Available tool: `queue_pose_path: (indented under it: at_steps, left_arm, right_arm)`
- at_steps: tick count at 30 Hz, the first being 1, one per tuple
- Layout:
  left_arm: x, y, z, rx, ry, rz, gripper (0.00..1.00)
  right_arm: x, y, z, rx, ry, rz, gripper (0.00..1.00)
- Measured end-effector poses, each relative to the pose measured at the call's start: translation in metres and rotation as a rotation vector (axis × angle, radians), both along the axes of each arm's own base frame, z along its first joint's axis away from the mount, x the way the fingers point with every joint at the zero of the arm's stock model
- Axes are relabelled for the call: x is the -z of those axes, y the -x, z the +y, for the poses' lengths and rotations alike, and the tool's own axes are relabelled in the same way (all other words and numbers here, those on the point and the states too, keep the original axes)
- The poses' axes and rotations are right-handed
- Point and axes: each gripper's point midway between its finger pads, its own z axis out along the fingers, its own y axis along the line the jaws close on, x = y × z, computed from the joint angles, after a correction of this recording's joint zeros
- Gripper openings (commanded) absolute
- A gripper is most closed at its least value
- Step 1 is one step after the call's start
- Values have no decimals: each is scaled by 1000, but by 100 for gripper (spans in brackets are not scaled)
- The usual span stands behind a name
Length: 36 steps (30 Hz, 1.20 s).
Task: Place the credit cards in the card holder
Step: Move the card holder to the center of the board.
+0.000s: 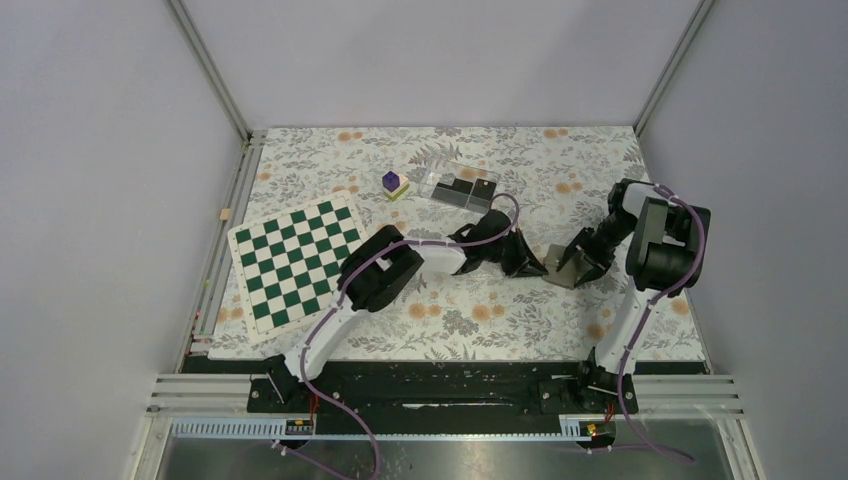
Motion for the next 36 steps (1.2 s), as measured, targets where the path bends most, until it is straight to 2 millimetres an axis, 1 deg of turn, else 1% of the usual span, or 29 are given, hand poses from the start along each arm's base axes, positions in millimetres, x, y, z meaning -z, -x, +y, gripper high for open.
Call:
queue_pose_path:
  at_steps: [2,5,8,11,13,15,16,17,18,19,21,22,23,24,28,30,32,36]
  left_arm:
    - [-3,8,12,-4,-20,1,0]
    - [-12,22,34,-14,-60,-7,0]
    - [-27,43,62,-21,-91,-19,0]
    - [-44,71,91,-16,-103,-33,0]
    - [-50,87,109,-15,-109,-40,0]
    - [-49,103,127,-12,-126,-34,0]
    - [-45,109,137,-16,-143,-29,0]
    - [-41,114,146,-22,-161,-22,2]
    - [-35,119,157,-30,-183,-14,16]
    - [-32,123,164,-38,-200,-10,33]
    - [-25,131,181,-46,-242,1,50]
    - [-23,133,186,-47,-260,2,58]
    - [-22,134,190,-50,-279,6,62]
    - [-20,135,193,-52,-294,6,63]
    - [-11,136,204,-48,-359,10,64]
    - [-5,136,207,-38,-382,20,64]
    - [-5,132,202,-25,-367,21,64]
    - [-7,125,181,19,-283,22,62]
  right_arm:
    - [0,3,10,-25,-13,8,62]
    - [-3,9,30,-75,-41,7,64]
    - [-15,12,50,-120,-67,-42,77]
    - [-34,13,65,-159,-82,-143,89]
    - [-49,16,73,-184,-90,-227,96]
    - [-59,23,79,-202,-102,-287,99]
    - [-62,27,82,-209,-107,-307,99]
    - [-64,32,85,-214,-115,-322,99]
    - [-65,37,89,-221,-125,-328,99]
    - [-64,42,93,-230,-133,-330,99]
    - [-59,52,104,-259,-154,-324,100]
    - [-54,58,110,-276,-164,-318,99]
    - [-49,64,116,-294,-175,-307,99]
    - [-45,71,121,-304,-185,-295,98]
    - [-26,100,135,-343,-212,-231,87]
    - [-21,109,139,-348,-218,-207,81]
    - [-16,113,142,-350,-220,-191,76]
    - [-3,110,147,-346,-228,-163,75]
